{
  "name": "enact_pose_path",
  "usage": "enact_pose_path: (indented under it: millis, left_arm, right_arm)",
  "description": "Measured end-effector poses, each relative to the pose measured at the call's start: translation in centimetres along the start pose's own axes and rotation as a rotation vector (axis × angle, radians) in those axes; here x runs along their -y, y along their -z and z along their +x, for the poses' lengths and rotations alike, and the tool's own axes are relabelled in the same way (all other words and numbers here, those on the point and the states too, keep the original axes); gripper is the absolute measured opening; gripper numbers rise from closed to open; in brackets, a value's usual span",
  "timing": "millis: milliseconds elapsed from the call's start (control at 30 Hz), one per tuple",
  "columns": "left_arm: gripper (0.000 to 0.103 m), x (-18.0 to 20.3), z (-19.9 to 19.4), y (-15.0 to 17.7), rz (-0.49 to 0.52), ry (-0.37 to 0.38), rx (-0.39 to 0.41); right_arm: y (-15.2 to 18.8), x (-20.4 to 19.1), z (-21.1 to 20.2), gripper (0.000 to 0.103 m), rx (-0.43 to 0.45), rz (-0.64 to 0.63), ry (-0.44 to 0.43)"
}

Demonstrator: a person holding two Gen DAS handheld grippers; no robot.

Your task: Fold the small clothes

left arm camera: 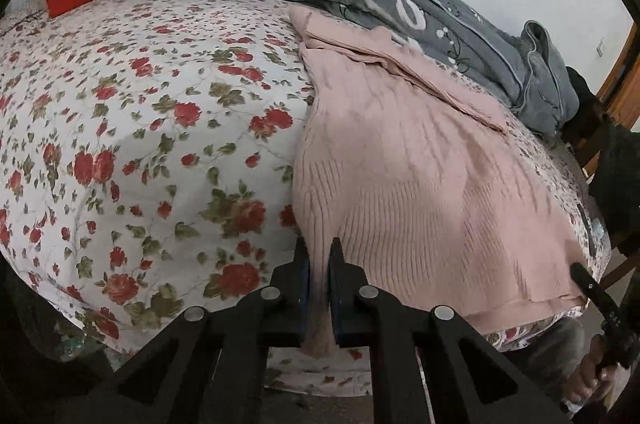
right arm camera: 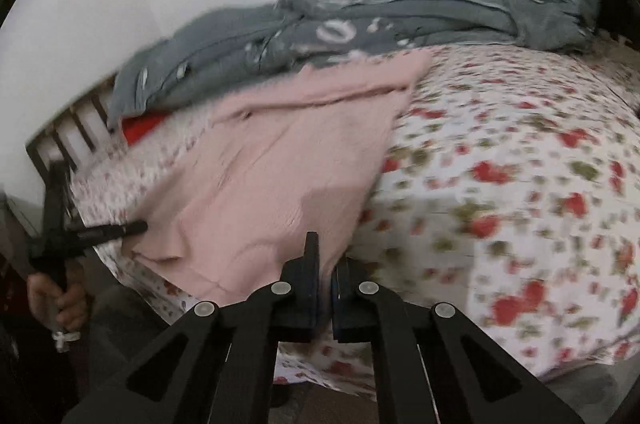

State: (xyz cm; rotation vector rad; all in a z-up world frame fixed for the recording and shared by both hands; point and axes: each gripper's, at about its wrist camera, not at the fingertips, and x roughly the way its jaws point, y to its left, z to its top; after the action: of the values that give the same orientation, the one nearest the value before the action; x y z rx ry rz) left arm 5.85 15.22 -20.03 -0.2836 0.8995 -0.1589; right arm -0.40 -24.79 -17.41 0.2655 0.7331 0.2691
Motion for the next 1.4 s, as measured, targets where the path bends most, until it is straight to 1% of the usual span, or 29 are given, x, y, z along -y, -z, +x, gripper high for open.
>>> enact_pose_path:
  millis: [67,133,167,200,300,333,367,433,467,500,533,567,600,633,667,733,767,800,833,867,900,933,967,1000,1067,1133,1200,1300,1400]
  left_arm:
    - [0.009,0.2,0.9,0.2,-0.007,0.008,-0.023]
    - [0.01,0.4,1.4,0.4,-0.004,-0.017,-0.033]
    - [0.011,0.4,1.5,0.5,0.002,-0.028,-0.034]
    - [0.011,0.3,1.4,0.6,0.008,-0.037,-0.031]
    - [0.013,-0.5,1.0,0.7,0.002,-0.055,-0.03]
    - [0.014,-0.9,0.9,0.8,-0.005,-0.044,-0.043]
    - [0.014,-1.1,0.8,0.9,-0.006,-0.033,-0.052]
    - [0.015,-1.2,0.6,1.2,0.002,-0.014,-0.054]
    - [0.02,-1.0,0.5,1.3,0.007,-0.012,-0.055]
    - [0.026,-0.8,0.5,1.4,0.015,-0.007,-0.058]
    - [0.029,-0.4,0.5,1.6,0.026,0.0,-0.064]
    - [0.041,0.0,0.6,1.8,0.037,-0.003,-0.067]
    - [0.06,0.5,0.7,1.9,0.052,-0.016,-0.067]
    - [0.066,1.1,0.9,1.9,0.068,-0.036,-0.055]
    - [0.067,1.6,1.0,2.0,0.084,-0.05,-0.041]
    - [0.067,2.7,1.6,2.1,0.11,-0.072,-0.051]
    - [0.067,3.1,1.9,2.2,0.116,-0.09,-0.058]
    - [0.059,3.3,2.1,2.2,0.124,-0.11,-0.058]
    - [0.051,3.6,2.2,2.2,0.138,-0.144,-0.05]
    - [0.024,3.6,2.3,2.2,0.144,-0.163,-0.045]
    - [0.009,3.4,2.1,2.1,0.149,-0.165,-0.03]
    - [0.008,3.2,1.8,1.9,0.147,-0.148,-0.024]
    - [0.007,2.5,1.2,1.7,0.136,-0.127,-0.013]
    - [0.006,1.9,0.7,1.4,0.122,-0.124,0.002]
    - [0.006,0.0,-0.9,0.9,0.073,-0.091,0.037]
    - [0.006,-1.6,-1.4,0.6,0.032,-0.037,0.024]
    - [0.006,-1.8,-0.9,0.7,0.031,-0.031,0.005]
    - [0.007,-1.0,0.0,1.2,0.045,-0.062,-0.01]
    - [0.007,-0.7,0.3,1.7,0.045,-0.062,-0.02]
  right_arm:
    - [0.9,1.0,1.2,0.003,-0.061,0.014,0.03]
    - [2.2,0.6,2.4,0.003,-0.112,-0.027,0.076]
    - [2.4,0.3,2.6,0.003,-0.121,-0.051,0.098]
    - [2.6,0.1,2.7,0.003,-0.125,-0.068,0.115]
    - [2.6,0.3,2.3,0.004,-0.144,-0.068,0.117]
    - [2.3,0.4,2.0,0.004,-0.15,-0.067,0.133]
    - [2.1,0.4,1.4,0.006,-0.133,-0.061,0.135]
    - [2.0,0.5,0.3,0.011,-0.103,-0.052,0.105]
    - [1.9,0.2,-0.1,0.021,-0.088,-0.049,0.083]
    - [1.8,-0.1,-0.4,0.038,-0.072,-0.045,0.065]
    - [1.8,-0.4,-0.5,0.046,-0.062,-0.045,0.057]
    - [1.8,-1.0,-0.4,0.054,-0.048,-0.054,0.05]
    - [1.8,-1.4,-0.3,0.054,-0.042,-0.061,0.048]
    - [1.9,-1.9,0.2,0.055,-0.042,-0.071,0.045]
    - [2.0,-2.3,0.8,0.058,-0.05,-0.075,0.048]
    - [2.6,-2.9,2.8,0.059,-0.085,-0.093,0.061]
    - [3.0,-2.9,3.6,0.059,-0.104,-0.1,0.073]
    - [3.3,-3.0,4.5,0.054,-0.129,-0.104,0.099]
    - [3.4,-3.1,4.8,0.052,-0.115,-0.116,0.124]
    - [3.6,-3.4,4.8,0.035,-0.099,-0.133,0.134]
    - [3.6,-3.7,4.9,0.005,-0.109,-0.154,0.122]
    - [3.6,-3.9,4.9,0.006,-0.121,-0.175,0.106]
    - [3.5,-4.0,4.2,0.005,-0.092,-0.192,0.11]
    - [3.2,-3.8,3.1,0.005,-0.053,-0.191,0.108]
    - [2.4,-2.3,0.4,0.004,0.016,-0.126,0.07]
    - [2.0,-0.3,-1.5,0.004,0.042,-0.048,0.026]
    - [2.2,0.4,-1.3,0.004,0.014,-0.031,0.022]
    - [3.4,-0.4,0.7,0.004,-0.055,-0.069,0.073]
    - [4.0,-0.6,1.2,0.004,-0.062,-0.076,0.086]
